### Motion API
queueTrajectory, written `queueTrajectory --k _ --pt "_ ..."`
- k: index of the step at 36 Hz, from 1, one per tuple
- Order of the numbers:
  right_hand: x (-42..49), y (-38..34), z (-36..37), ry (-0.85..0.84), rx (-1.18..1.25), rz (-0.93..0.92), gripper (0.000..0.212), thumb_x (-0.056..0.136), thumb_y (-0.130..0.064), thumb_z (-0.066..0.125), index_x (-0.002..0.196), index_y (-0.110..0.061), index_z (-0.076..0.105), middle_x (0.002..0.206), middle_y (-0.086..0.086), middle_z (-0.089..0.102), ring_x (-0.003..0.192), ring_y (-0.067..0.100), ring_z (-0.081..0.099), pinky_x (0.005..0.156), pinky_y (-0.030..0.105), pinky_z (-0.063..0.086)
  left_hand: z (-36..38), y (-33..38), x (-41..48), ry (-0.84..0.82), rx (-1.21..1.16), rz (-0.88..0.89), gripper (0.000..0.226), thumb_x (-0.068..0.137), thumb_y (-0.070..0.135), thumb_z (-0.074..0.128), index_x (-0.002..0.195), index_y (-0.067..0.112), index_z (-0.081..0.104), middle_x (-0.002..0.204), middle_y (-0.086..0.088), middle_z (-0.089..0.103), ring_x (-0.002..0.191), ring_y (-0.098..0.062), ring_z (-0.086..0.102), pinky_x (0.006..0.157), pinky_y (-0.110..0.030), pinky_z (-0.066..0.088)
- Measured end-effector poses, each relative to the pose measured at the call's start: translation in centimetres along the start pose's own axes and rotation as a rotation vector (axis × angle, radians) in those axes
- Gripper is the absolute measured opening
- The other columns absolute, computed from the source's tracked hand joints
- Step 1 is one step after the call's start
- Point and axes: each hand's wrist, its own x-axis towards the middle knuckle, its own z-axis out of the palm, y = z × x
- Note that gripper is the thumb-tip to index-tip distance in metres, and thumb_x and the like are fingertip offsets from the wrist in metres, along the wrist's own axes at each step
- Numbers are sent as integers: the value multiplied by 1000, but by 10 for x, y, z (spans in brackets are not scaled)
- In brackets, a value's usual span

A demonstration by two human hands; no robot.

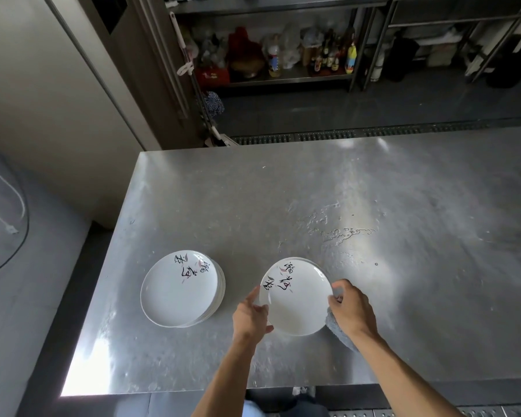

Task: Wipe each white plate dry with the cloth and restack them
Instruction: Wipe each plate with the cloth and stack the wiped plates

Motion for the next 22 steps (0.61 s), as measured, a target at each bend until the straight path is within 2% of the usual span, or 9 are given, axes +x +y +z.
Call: queueTrajectory --k 3,5,7,10,11,15,17,19,22 --pt "2 -7 -2 45 39 -19 20 94 -31 63 114 -27 61 112 -1 68 102 23 65 85 39 55 -2 0 -1 0 91 68 59 100 7 61 154 29 51 88 -1 72 81 -22 70 79 -44 66" --pt "4 -14 -3 63 82 -39 18 94 -33 65 111 -28 62 109 -2 69 99 23 65 85 38 54 -3 1 0 2 207 146 57 100 13 64 153 28 52 102 -4 75 94 -32 72 89 -44 62" --pt "5 -24 -3 66 130 -62 16 93 -34 65 108 -28 63 104 -3 69 95 22 65 84 36 53 -6 5 1 27 300 214 46 98 19 66 143 28 61 109 1 74 108 -31 67 95 -40 56" --pt "7 -44 1 40 205 -113 18 93 -38 67 106 -25 67 96 -3 66 89 18 63 82 31 50 -17 15 2 88 285 262 12 95 20 66 105 22 72 84 13 68 93 -23 67 79 -32 52" --pt "7 -53 3 24 234 -129 18 92 -39 68 102 -24 68 94 -3 66 87 16 63 80 29 49 -23 19 3 101 254 277 9 95 19 65 101 19 72 78 14 66 85 -20 67 73 -29 49" --pt "0 -94 18 -74 345 -172 16 88 -38 73 83 -23 70 85 -9 70 84 13 64 73 23 46 -58 30 5 202 173 323 8 100 22 66 101 13 68 76 11 65 78 -19 67 70 -27 43" --pt "-5 -115 28 -181 428 -124 17 83 -37 78 87 -23 70 90 -7 71 89 15 66 82 29 50 -80 31 4 262 150 334 7 101 22 64 106 19 67 91 6 69 82 -18 70 73 -28 46" --pt "-10 -136 41 -285 485 -92 24 79 -28 84 96 -21 68 99 -2 70 95 18 66 91 35 51 -101 28 2 311 125 326 22 102 20 62 123 21 68 105 -2 70 82 -15 70 78 -30 50" --pt "-19 -167 62 -365 535 -94 35 76 -13 83 105 -22 65 108 1 67 100 21 66 96 38 52 -132 15 0 391 91 284 31 102 16 61 134 14 64 112 -9 69 89 -20 72 87 -33 51"
